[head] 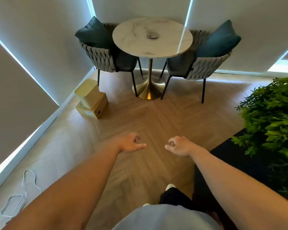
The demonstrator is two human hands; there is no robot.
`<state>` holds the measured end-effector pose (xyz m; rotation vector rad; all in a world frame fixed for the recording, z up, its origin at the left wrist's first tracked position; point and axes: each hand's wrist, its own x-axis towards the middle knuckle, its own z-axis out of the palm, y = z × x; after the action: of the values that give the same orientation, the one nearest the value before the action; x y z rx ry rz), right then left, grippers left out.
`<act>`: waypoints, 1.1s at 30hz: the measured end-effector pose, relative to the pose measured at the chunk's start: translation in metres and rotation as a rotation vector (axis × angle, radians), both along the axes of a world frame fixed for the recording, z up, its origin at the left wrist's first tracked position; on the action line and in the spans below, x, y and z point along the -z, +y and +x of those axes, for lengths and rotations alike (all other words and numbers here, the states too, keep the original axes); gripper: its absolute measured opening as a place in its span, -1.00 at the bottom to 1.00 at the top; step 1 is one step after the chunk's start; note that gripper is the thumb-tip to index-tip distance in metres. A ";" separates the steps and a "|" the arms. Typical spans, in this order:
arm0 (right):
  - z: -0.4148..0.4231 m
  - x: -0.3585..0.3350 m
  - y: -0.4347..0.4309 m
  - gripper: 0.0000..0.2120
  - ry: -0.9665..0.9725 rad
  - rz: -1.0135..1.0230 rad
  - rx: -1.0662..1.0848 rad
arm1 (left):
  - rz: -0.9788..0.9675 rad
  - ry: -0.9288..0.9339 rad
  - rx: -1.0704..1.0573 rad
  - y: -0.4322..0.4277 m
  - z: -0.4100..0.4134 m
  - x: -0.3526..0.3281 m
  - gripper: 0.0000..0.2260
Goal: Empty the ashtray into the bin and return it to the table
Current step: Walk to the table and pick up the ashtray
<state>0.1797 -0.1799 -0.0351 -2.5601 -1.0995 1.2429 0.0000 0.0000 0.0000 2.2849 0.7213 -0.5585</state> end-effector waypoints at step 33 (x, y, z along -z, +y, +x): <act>0.208 0.055 0.158 -0.40 0.154 -0.012 0.055 | -0.089 0.123 -0.077 0.154 0.212 0.050 -0.44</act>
<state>0.3878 -0.0222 -0.0899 -2.4367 -0.9870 1.4097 0.2123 0.1543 -0.0495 2.1460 0.8243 -0.6861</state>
